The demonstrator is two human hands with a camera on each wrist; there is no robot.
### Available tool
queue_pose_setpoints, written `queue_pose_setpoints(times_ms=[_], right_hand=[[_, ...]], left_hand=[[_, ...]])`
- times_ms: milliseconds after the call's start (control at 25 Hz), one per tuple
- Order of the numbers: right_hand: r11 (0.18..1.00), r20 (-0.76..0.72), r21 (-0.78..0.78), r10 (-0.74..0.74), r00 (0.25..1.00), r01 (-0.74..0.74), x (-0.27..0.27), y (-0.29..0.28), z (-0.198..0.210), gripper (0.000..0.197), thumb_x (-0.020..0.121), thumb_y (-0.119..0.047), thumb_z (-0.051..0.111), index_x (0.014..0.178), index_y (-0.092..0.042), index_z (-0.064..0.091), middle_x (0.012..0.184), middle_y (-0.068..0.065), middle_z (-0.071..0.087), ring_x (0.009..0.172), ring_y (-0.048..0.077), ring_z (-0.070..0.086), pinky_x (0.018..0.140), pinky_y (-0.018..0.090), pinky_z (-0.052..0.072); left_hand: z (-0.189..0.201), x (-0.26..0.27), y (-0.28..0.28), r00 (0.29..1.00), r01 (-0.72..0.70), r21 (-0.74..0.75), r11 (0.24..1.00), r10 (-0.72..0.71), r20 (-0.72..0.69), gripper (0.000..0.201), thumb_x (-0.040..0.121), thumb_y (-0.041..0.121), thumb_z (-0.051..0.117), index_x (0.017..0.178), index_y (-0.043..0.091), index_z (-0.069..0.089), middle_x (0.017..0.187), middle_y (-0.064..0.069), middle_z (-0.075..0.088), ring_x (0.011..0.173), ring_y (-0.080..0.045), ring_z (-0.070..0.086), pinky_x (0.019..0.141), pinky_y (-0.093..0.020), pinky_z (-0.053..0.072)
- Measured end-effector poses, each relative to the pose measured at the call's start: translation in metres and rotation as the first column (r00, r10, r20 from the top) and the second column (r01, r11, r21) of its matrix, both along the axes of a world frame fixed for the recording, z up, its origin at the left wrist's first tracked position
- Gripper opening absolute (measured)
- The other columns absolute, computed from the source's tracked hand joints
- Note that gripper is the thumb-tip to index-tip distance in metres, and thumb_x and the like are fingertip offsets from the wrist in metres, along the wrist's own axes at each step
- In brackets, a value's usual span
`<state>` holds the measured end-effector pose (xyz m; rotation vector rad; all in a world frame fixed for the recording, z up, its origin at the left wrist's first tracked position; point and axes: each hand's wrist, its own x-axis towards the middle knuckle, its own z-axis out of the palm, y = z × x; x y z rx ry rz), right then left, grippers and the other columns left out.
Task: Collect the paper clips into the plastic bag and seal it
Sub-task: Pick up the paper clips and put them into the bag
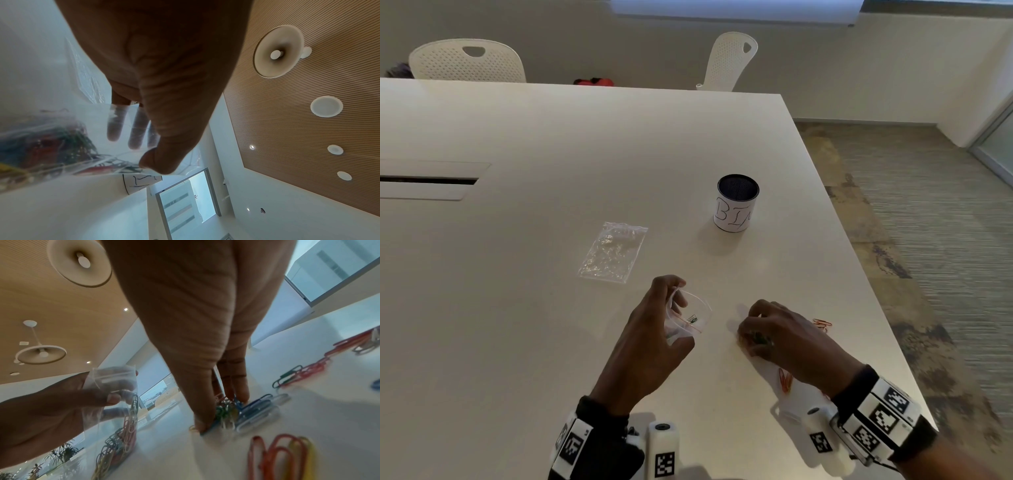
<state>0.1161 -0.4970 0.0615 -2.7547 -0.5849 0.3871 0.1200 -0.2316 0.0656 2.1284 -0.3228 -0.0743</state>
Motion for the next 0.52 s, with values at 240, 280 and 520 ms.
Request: queue_pose_setpoints(times_ms=[240, 280, 520], right_hand=[[0.999, 0.073, 0.011, -0.047, 0.996, 0.047, 0.011, 0.005, -0.005, 0.013, 0.102, -0.021, 0.060, 0.098, -0.018, 0.072, 0.104, -0.002, 0.062, 0.082, 0.009, 0.063, 0.069, 0.018, 0.048], [0.997, 0.067, 0.029, -0.070, 0.995, 0.068, 0.014, 0.004, -0.004, 0.014, 0.102, -0.017, 0.061, 0.093, -0.015, 0.072, 0.102, -0.002, 0.063, 0.079, 0.010, 0.065, 0.069, 0.022, 0.054], [0.892, -0.027, 0.367, -0.275, 0.961, 0.266, 0.025, -0.012, 0.005, 0.010, 0.087, -0.008, 0.080, 0.094, -0.015, 0.082, 0.092, -0.005, 0.078, 0.080, 0.006, 0.073, 0.081, 0.027, 0.062]], left_hand=[[0.001, 0.000, 0.000, 1.000, -0.007, -0.005, 1.000, 0.007, -0.012, 0.073, 0.077, 0.004, 0.075, 0.134, 0.035, 0.042, 0.112, 0.018, 0.057, 0.105, -0.003, 0.060, 0.077, -0.013, 0.053], [0.002, -0.001, 0.000, 1.000, -0.009, -0.007, 1.000, 0.009, -0.011, 0.073, 0.077, 0.003, 0.075, 0.134, 0.035, 0.042, 0.112, 0.018, 0.057, 0.105, -0.003, 0.060, 0.077, -0.012, 0.053], [0.001, -0.001, -0.001, 1.000, -0.011, -0.003, 1.000, 0.011, 0.004, 0.072, 0.077, 0.004, 0.075, 0.134, 0.035, 0.042, 0.111, 0.018, 0.057, 0.105, -0.005, 0.061, 0.079, -0.014, 0.054]])
